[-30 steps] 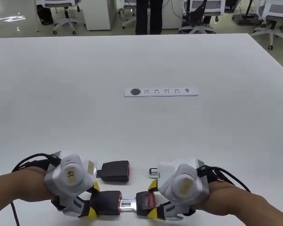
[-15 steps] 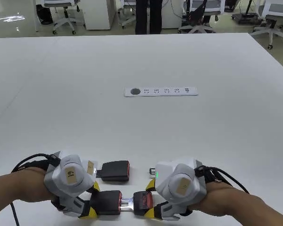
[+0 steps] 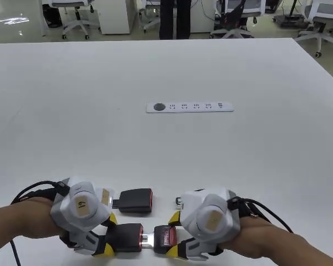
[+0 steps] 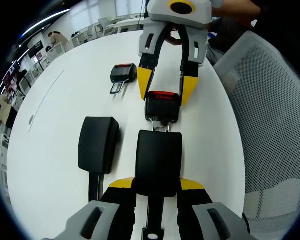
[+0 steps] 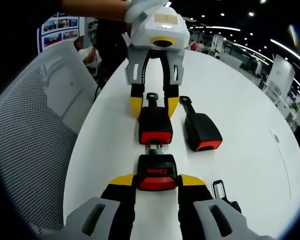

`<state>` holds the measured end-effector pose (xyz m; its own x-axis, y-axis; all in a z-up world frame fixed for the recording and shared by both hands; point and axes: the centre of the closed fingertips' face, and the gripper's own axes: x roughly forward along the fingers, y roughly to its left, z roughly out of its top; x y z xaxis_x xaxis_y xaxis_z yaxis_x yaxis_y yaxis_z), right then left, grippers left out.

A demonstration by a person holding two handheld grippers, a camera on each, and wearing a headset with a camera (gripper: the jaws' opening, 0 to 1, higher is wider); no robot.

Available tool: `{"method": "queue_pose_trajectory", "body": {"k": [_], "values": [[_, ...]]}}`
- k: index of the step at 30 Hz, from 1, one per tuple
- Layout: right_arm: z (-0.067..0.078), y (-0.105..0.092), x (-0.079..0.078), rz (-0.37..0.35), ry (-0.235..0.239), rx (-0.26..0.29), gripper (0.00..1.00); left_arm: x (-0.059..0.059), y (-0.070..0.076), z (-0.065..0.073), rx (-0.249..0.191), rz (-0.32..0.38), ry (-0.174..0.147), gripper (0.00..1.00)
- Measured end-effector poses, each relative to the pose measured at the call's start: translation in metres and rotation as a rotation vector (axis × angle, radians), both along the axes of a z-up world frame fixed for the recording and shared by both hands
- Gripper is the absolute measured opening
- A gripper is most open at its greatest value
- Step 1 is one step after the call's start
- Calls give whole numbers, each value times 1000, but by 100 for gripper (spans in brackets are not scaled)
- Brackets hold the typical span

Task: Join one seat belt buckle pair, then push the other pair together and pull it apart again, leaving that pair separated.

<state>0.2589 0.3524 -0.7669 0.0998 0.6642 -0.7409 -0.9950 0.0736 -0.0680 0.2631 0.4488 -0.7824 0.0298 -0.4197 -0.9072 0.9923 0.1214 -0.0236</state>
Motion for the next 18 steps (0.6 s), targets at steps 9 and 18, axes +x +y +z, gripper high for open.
{"method": "queue_pose_trajectory", "body": {"k": [9,18], "values": [[-1,1,0,14,-8,18,28,0,1,0,-4,8,0,32],[-2,3,2,15,-10,20,27,-2,-1,1,-8,17,2,32]]}}
